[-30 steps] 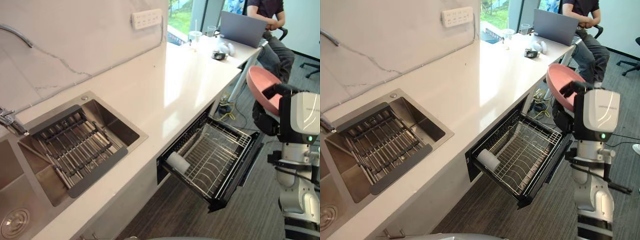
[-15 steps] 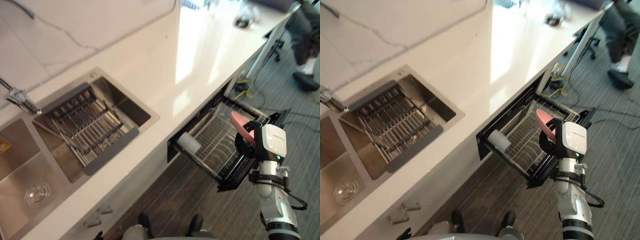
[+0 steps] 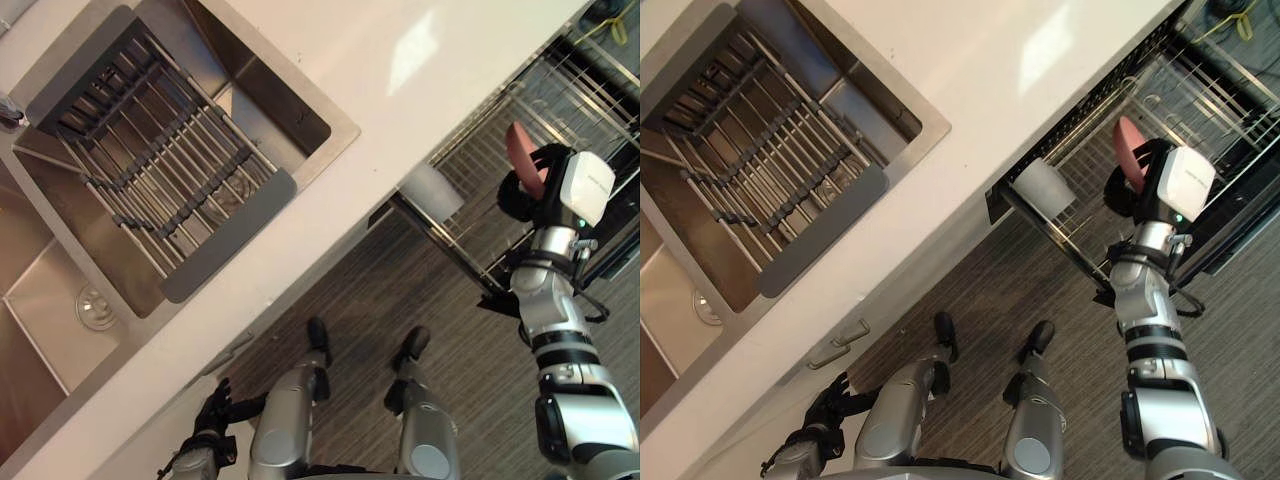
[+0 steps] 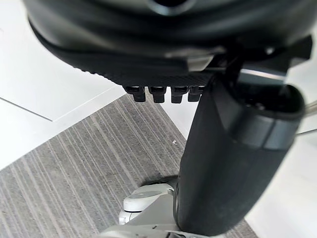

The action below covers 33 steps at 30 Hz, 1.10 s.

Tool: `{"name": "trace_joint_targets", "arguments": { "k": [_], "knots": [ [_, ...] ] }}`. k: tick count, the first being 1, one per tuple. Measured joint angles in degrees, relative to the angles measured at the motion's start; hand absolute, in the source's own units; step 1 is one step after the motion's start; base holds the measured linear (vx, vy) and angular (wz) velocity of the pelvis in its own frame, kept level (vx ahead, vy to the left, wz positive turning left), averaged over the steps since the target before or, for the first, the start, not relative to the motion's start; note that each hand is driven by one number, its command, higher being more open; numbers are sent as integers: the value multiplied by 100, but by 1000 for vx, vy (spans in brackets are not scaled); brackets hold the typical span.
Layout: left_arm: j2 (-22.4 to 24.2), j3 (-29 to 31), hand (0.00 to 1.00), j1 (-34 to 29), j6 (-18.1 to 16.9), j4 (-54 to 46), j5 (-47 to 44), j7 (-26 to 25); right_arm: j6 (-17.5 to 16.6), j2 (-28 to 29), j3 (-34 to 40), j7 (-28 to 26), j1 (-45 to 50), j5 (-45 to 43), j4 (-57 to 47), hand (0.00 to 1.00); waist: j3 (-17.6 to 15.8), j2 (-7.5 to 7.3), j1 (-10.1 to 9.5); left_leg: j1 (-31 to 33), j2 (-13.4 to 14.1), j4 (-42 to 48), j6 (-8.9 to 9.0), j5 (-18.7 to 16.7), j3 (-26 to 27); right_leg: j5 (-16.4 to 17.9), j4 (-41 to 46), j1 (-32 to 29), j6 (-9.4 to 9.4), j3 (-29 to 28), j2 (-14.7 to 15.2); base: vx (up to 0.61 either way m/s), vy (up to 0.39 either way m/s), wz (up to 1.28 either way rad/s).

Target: Walk over to the sink, pick up the cup, carry it to the dishwasher, place the cup inside the dishwasher, then close the dishwasher door

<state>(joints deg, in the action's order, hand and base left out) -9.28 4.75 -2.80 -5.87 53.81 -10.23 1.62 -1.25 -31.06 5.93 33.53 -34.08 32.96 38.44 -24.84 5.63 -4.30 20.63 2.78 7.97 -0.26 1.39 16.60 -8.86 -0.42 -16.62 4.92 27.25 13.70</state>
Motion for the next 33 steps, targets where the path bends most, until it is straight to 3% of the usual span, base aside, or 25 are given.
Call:
{"name": "trace_joint_targets", "arguments": {
  "k": [5,6,16,22,26,29,33],
  "knots": [
    [-34,-255,100,89,12,-28,-223,5,144,-118,-116,3,-189,-474,424,0,-41,81,-52,12,-7,-12,-1,1,-80,0,31,-41,0,-53,3,12,10,-3],
    [-42,-298,100,111,19,-29,-227,6,166,-162,-174,0,-189,-484,463,100,-49,98,-48,12,-9,-17,-2,3,-84,1,34,-46,0,-58,4,0,0,0],
    [-20,-391,100,199,53,-17,-375,91,131,-99,-169,-9,-109,-1001,561,100,-90,187,-1,-74,-60,-279,15,222,-185,-19,38,-38,-28,-24,7,-11,7,4],
    [48,-331,100,197,113,11,-150,84,-330,266,266,-263,666,-1548,-501,100,-67,164,58,-482,-85,-394,23,238,-189,-25,-3,339,-23,-30,8,0,0,0],
    [49,-126,100,153,194,70,214,68,-684,682,591,-479,1305,-2015,-1474,100,181,-41,161,-716,-88,-478,37,245,-178,-37,-113,570,-1,-40,-20,5,9,-2],
    [50,-69,100,39,260,162,387,47,-768,906,939,-513,1689,-2278,-1794,100,561,-258,214,-966,-100,-570,47,239,-136,-56,-242,803,31,-67,-39,36,18,-6],
    [115,71,100,-99,269,220,474,86,-774,914,1552,-500,1932,-2683,-1976,100,875,-395,232,-1250,-95,-679,61,229,-26,-61,-312,1007,49,-156,-51,27,17,-14]
  ]
}}
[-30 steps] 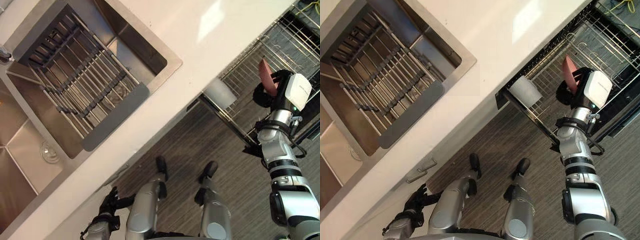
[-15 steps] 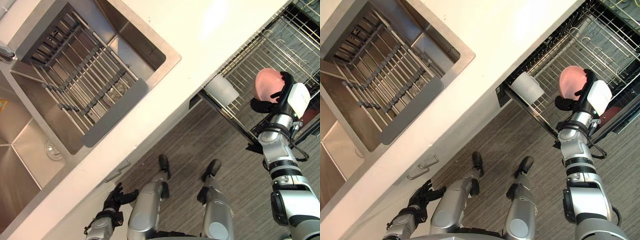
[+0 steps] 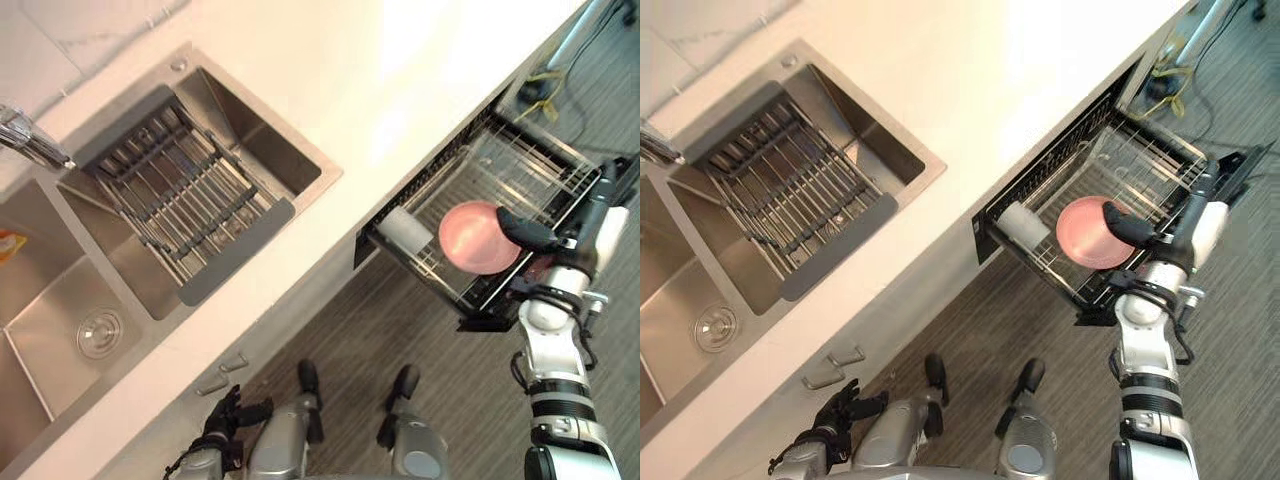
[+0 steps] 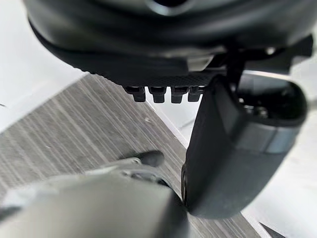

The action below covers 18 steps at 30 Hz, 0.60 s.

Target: Walk over to the sink, pick up the cup, carry it to the dishwasher, place the cup inside the dishwasher, then close the dishwasher door

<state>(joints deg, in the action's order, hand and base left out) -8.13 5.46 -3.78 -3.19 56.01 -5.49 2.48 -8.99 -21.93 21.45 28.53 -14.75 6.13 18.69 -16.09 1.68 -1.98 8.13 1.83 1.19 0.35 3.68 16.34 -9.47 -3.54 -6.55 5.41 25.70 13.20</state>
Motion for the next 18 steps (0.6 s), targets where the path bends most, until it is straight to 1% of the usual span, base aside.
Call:
{"name": "trace_joint_targets", "arguments": {
  "k": [2,3,4,6,7,8,10,12,13,15,17,18],
  "knots": [
    [44,104,100,-163,3,44,1,17,3,1,606,45,135,-438,-4,100,193,-8,48,-215,-7,-93,9,-6,50,3,-65,170,26,-39,-5,31,11,-13],
    [45,110,100,-219,0,44,3,19,6,3,759,77,185,-556,-4,100,240,-10,68,-251,-10,-108,13,-9,55,4,-78,197,32,-41,-6,30,11,-5],
    [72,219,100,-308,-15,51,6,33,19,5,1052,143,266,-797,16,100,307,-9,128,-316,-13,-125,21,-16,64,8,-96,248,42,-46,-7,22,13,-5],
    [99,321,100,-410,-17,68,63,37,30,5,1598,219,451,-1278,106,100,423,-8,186,-375,-17,-158,24,-19,98,2,-124,286,50,-80,-10,24,11,-9],
    [99,322,100,-433,-17,69,67,37,35,5,1731,230,477,-1444,171,100,446,-6,208,-388,-17,-163,25,-20,107,1,-124,296,51,-90,-10,18,8,-11],
    [98,324,100,-479,-16,72,96,37,53,5,1958,234,500,-1799,354,0,501,-7,272,-405,-17,-173,25,-20,134,-1,-124,289,52,-121,-10,-1,10,-14],
    [97,322,100,-491,-12,89,101,40,94,5,2208,166,553,-2339,660,0,530,6,317,-433,-14,-174,35,-27,196,-4,-127,255,54,-191,-12,-23,9,-20],
    [98,309,100,-462,-14,82,94,58,100,5,2272,-39,572,-3025,1088,0,513,38,348,-245,-5,-153,76,-56,349,-11,-108,-31,28,-342,-6,-49,3,-31],
    [98,300,100,-432,-15,85,90,63,98,4,2267,-114,564,-3181,1170,0,495,67,352,-156,-5,-155,76,-55,381,-19,-71,-137,19,-384,-3,-44,1,-26],
    [98,209,100,-338,-26,93,32,80,98,3,2256,-291,480,-3574,1337,0,340,195,426,65,-26,-156,68,-9,398,-43,54,-451,-12,-464,28,-42,4,-12],
    [169,76,100,-225,-90,91,-215,102,95,-11,2241,-543,291,-3949,1434,0,35,414,447,210,-55,-160,67,20,441,-92,101,-670,-29,-572,50,-33,11,-16],
    [192,35,100,-210,-102,82,-274,107,93,-30,2202,-621,253,-4046,1435,0,-43,446,448,248,-59,-161,61,29,456,-105,108,-723,-35,-604,52,1,10,-15]
  ]
}}
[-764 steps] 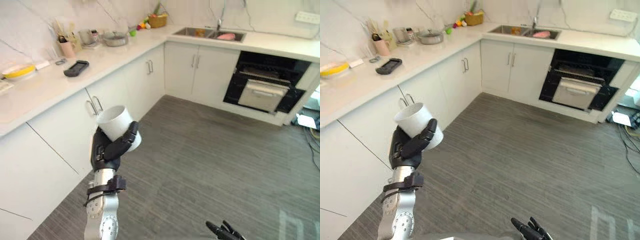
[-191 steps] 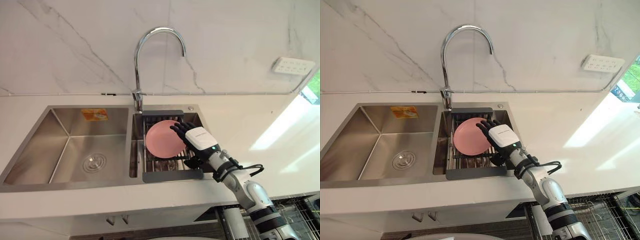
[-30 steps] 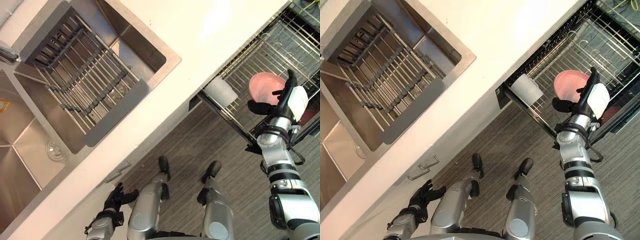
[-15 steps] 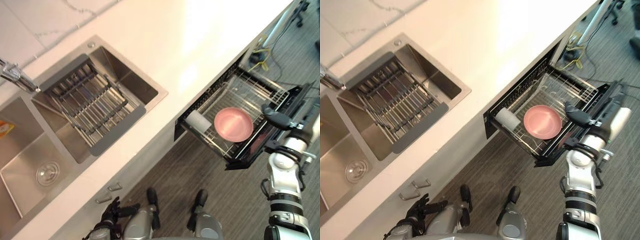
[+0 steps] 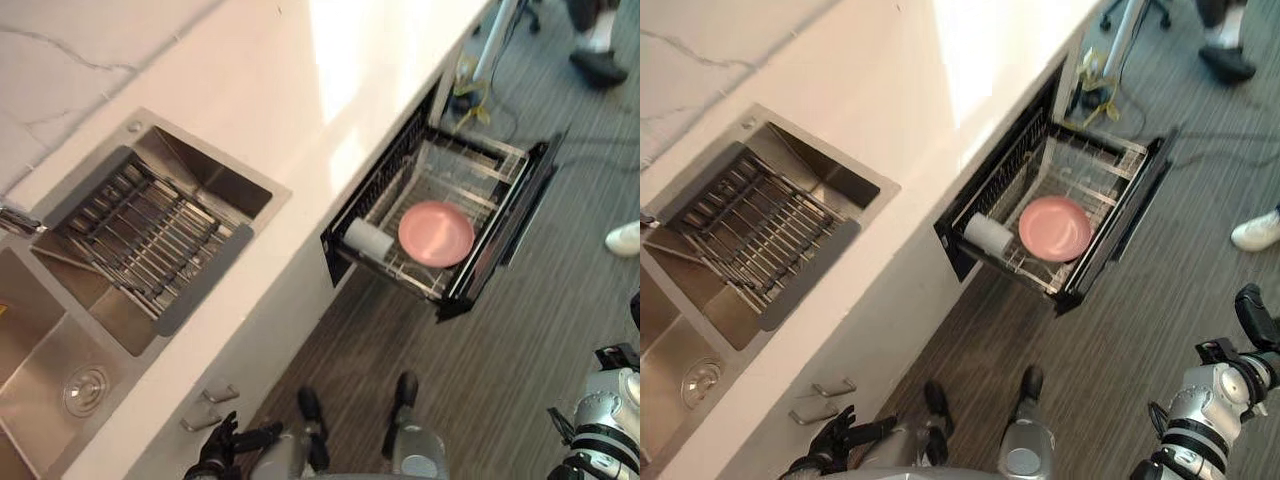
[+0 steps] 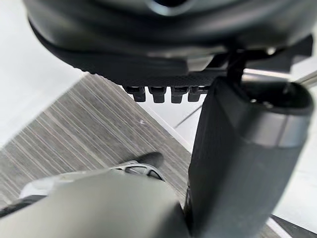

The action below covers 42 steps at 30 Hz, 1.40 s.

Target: Walk over to the sink, pick up the cup, carry it to the dishwasher, place the cup inside the dishwasher, then close the dishwasher door

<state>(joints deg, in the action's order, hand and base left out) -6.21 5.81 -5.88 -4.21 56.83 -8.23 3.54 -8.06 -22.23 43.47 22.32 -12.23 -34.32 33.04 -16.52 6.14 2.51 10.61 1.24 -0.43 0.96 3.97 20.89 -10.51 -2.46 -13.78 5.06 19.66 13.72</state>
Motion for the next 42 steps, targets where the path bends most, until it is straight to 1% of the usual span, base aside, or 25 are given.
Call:
{"name": "trace_joint_targets", "arguments": {
  "k": [1,5,6,9,10,11,12,13,14,15,17,19,22,25,27,29,32,33,35,36,37,38,39,40,42],
  "knots": [
    [42,-73,100,19,-44,-30,-107,-1,-1,-39,-73,-164,-109,-82,10,0,-100,130,0,87,-3,0,-14,14,18,-23,6,-108,-8,-47,-1,32,2,-8],
    [120,-222,100,89,-197,-174,-203,-5,-12,-289,-465,-775,-584,-275,29,0,-474,383,-9,202,-1,-21,-85,72,14,-105,9,-265,-14,-93,-25,73,-11,-5],
    [120,-235,100,92,-211,-220,-203,-7,-11,-348,-553,-856,-671,-274,32,0,-522,392,-18,216,-4,-29,-86,72,13,-106,14,-290,-13,-106,-25,89,-12,-5],
    [126,-339,100,235,-233,-267,-315,-5,-8,-721,-983,-1249,-1262,-254,40,0,-757,538,-83,268,-42,-50,-105,89,-4,-103,50,-366,-5,-114,4,75,3,1],
    [127,-359,100,245,-232,-267,-318,-5,-8,-759,-1021,-1270,-1295,-252,40,0,-764,552,-97,273,-47,-52,-105,89,-5,-102,53,-375,-3,-115,9,75,9,1],
    [147,-413,100,265,-234,-284,-376,9,4,-862,-1162,-1382,-1453,-219,44,0,-792,615,-159,286,-66,-55,-106,90,-47,-91,91,-411,11,-127,31,78,11,4],
    [201,-417,100,268,-233,-287,-414,21,13,-915,-1307,-1475,-1631,-210,55,0,-827,696,-176,283,-91,-55,-107,90,-128,-54,168,-423,33,-110,65,80,12,7],
    [227,-419,100,268,-227,-286,-420,27,6,-898,-1292,-1475,-1725,-218,69,0,-836,734,-176,280,-102,-55,-108,91,-174,-33,203,-424,41,-92,87,61,14,16],
    [241,-458,100,268,-224,-285,-425,34,-2,-951,-1253,-1476,-1867,-205,228,0,-853,797,-171,258,-131,-55,-108,91,-302,33,313,-425,61,-63,132,60,24,17],
    [247,-495,100,268,-225,-287,-426,47,70,-1036,-1345,-1493,-1887,-134,359,0,-858,835,-177,222,-151,-55,-108,91,-371,108,446,-429,73,-41,177,52,26,17],
    [255,-509,100,268,-218,-284,-426,59,191,-1048,-1486,-1493,-1891,-125,521,0,-862,867,-178,163,-177,-56,-115,97,-459,244,683,-427,90,26,255,31,26,23],
    [291,-513,100,267,-189,-268,-429,93,245,-1069,-1490,-1493,-1892,-118,654,0,-860,946,-171,127,-225,-69,-145,130,-627,392,936,-409,119,162,368,4,24,41],
    [341,-518,100,258,-101,-195,-563,184,375,-1245,-1492,-1493,-1915,-16,747,0,-846,1052,-169,36,-342,-184,-148,264,-953,697,1443,-378,158,431,627,-5,24,56],
    [386,-517,100,195,-76,-115,-740,268,510,-1333,-1516,-1494,-2117,51,1082,0,-808,1104,-174,-94,-452,-367,-100,420,-1347,1026,1977,-287,179,775,914,-6,-9,71],
    [428,-515,100,141,-76,-92,-851,297,560,-1434,-1702,-1499,-2272,58,1283,0,-777,1146,-191,-136,-518,-426,-88,514,-1569,1218,2288,-244,188,966,1085,-17,-42,70],
    [501,-513,100,84,-60,-88,-932,339,623,-1617,-1938,-1566,-2441,79,1544,0,-719,1222,-300,-202,-602,-449,-90,596,-1832,1471,2667,-157,205,1187,1313,-17,-70,64],
    [565,-512,100,-13,-31,-89,-1053,438,741,-1691,-2221,-1709,-2747,91,1915,0,-677,1275,-349,-295,-660,-450,-59,651,-2091,1726,2993,33,212,1452,1505,-15,-81,53],
    [576,-513,100,-23,-30,-89,-1070,466,772,-1703,-2329,-1778,-2831,96,2034,0,-661,1292,-365,-313,-664,-450,-72,689,-2182,1790,3069,90,212,1536,1541,-13,-120,45],
    [606,-513,100,-28,-20,-88,-1071,561,846,-1737,-2654,-2002,-3006,266,2277,0,-598,1317,-487,-327,-655,-451,-40,726,-2311,1930,3228,165,196,1687,1592,-8,-108,36],
    [613,-514,100,-28,-10,-88,-1072,568,885,-1734,-2729,-2050,-3052,309,2325,0,-580,1319,-508,-332,-654,-451,-32,731,-2348,1960,3261,189,193,1727,1605,-3,-106,28],
    [624,-515,100,-31,4,-74,-1072,579,930,-1727,-2848,-2136,-3124,322,2426,100,-551,1288,-564,-326,-647,-452,-22,739,-2380,1993,3300,204,190,1775,1617,4,-101,21],
    [637,-516,100,-32,7,-61,-1072,596,1001,-1684,-2928,-2218,-3226,347,2553,100,-464,1318,-631,-325,-631,-452,-10,747,-2408,2018,3322,228,181,1810,1614,6,-114,22],
    [639,-517,100,-33,5,-24,-1069,627,1034,-1630,-2979,-2260,-3279,368,2672,100,-415,1259,-679,-317,-609,-452,0,754,-2444,2027,3321,265,177,1856,1594,10,-92,17],
    [639,-515,100,-44,3,-13,-1070,636,1032,-1600,-2920,-2231,-3285,364,2750,100,-385,1243,-693,-331,-595,-452,2,756,-2452,2027,3318,294,177,1873,1578,6,-87,7],
    [588,-517,100,-75,-49,-15,-1084,671,1075,-1528,-2995,-2334,-3276,425,2857,100,-338,1115,-689,-355,-529,-454,20,756,-2421,2022,3224,329,168,1862,1482,-13,-75,-8]
  ]
}}
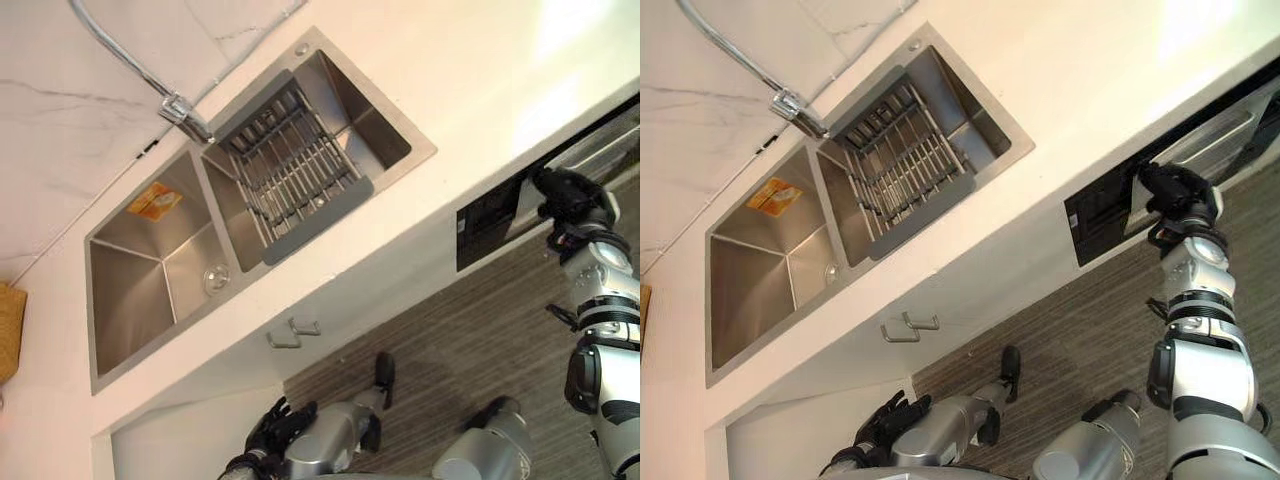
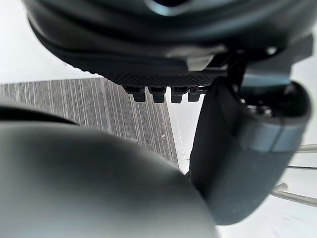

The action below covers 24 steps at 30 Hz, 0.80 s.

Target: Walk over to the sink, pick up the cup, carry it to the dishwasher, place the cup inside the dishwasher, then close the dishwasher door

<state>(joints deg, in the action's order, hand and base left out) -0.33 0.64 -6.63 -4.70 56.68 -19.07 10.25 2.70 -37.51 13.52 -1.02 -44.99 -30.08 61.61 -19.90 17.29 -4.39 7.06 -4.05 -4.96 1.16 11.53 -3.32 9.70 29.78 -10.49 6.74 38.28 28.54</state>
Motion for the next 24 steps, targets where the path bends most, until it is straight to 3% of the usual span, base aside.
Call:
{"name": "trace_joint_targets", "arguments": {
  "k": [4,5,9,12,16,19,22,23,24],
  "knots": [
    [-154,6,100,-17,-84,42,-25,75,2,437,5,-95,458,-114,-281,100,117,-274,-39,-59,213,0,122,-21,75,-63,-244,108,-91,5,-284,-53,-92,-15],
    [-217,13,100,-42,-115,51,-92,108,-75,731,124,-244,892,-302,-631,100,166,-407,-62,-92,300,0,175,-40,107,-91,-354,155,-120,-1,-406,-30,-82,-18],
    [-343,140,100,-99,-157,192,-485,194,-392,1747,365,-591,2147,-812,-1199,100,302,-715,-81,-108,495,1,276,-108,243,-193,-677,184,-152,-84,-706,-23,-89,-26],
    [-332,479,100,-100,-99,428,-977,309,-579,2453,805,-638,3126,-540,-552,100,326,-904,-78,-119,610,0,323,-159,378,-413,-1111,255,-145,-176,-972,-11,-45,-26],
    [-349,800,100,-101,-1,512,-1157,383,-861,2836,1247,-501,3950,144,209,100,355,-1132,-31,-150,645,0,293,-231,421,-598,-1475,375,-110,-208,-1125,5,-13,-14],
    [-473,966,100,-100,257,628,-1346,377,-1052,3125,1327,-126,4619,896,316,100,495,-1459,61,-258,506,-24,179,-321,377,-502,-1370,491,2,-173,-986,44,19,12],
    [-655,1034,100,-154,415,634,-1362,311,-1077,3316,1457,141,5118,1143,318,100,694,-1886,76,-515,173,-21,-27,-489,250,-216,-951,708,340,-130,-547,60,48,28],
    [-693,1030,100,-184,437,621,-1358,280,-1078,3344,1500,141,5203,1174,318,100,765,-1968,77,-544,90,-19,-67,-517,228,-189,-903,759,381,-92,-463,155,61,50],
    [-722,1050,100,-216,446,629,-1351,206,-1080,3371,1578,140,5316,1297,319,100,884,-2045,89,-648,-42,21,-194,-621,96,-303,-488,792,429,-493,-273,150,58,55]
  ]
}}
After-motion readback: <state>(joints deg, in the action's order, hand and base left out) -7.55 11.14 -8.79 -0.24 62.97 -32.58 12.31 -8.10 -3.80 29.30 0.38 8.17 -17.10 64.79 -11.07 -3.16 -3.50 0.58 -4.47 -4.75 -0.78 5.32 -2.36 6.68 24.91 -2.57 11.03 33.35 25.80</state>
